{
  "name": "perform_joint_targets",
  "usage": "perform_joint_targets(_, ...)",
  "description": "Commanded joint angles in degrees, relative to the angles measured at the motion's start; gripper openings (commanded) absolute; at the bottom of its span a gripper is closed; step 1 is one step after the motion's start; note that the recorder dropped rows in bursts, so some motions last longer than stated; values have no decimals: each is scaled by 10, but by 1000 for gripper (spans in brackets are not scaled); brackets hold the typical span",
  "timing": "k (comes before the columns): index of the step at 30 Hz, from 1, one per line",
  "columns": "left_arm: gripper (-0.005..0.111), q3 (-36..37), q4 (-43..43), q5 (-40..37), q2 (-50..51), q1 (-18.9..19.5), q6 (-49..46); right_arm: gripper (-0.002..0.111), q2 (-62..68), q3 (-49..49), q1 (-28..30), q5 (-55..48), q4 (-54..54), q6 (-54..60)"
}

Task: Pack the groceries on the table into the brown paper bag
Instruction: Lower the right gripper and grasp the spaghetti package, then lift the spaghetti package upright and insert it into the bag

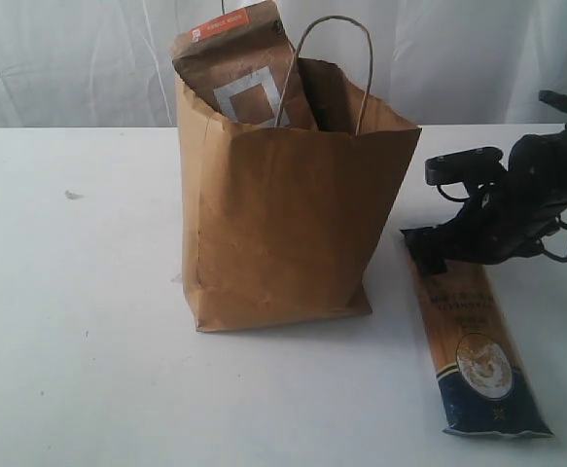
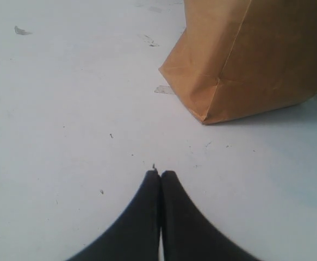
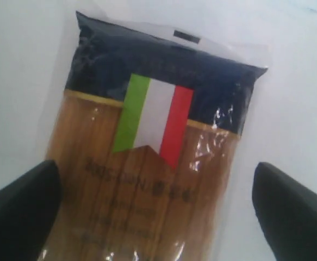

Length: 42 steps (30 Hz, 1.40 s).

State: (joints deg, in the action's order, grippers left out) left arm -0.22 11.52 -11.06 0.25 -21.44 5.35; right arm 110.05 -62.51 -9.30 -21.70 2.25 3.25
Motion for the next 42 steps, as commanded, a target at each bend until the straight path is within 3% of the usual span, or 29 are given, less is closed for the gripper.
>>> perform_joint_targets(1, 0, 2, 1, -1, -3, 1, -1, 88, 24, -17, 2, -14, -12, 0)
perform_joint_targets(15, 0, 2, 1, -1, -3, 1, -1, 84, 59, -21, -10, -69, -65, 38)
perform_joint_targets(18, 0, 2, 1, -1, -3, 1, -1, 64, 81, -21, -10, -87, -65, 42)
perform_joint_targets(22, 0, 2, 1, -1, -3, 1, -1, 17, 88, -21, -10, -96, -65, 42)
perform_joint_targets(24, 0, 2, 1, -1, -3, 1, -1, 1, 79, -21, -10, -97, -65, 42)
perform_joint_targets(42, 0, 2, 1, -1, -3, 1, -1, 0, -224, -21, -10, -118, -64, 59)
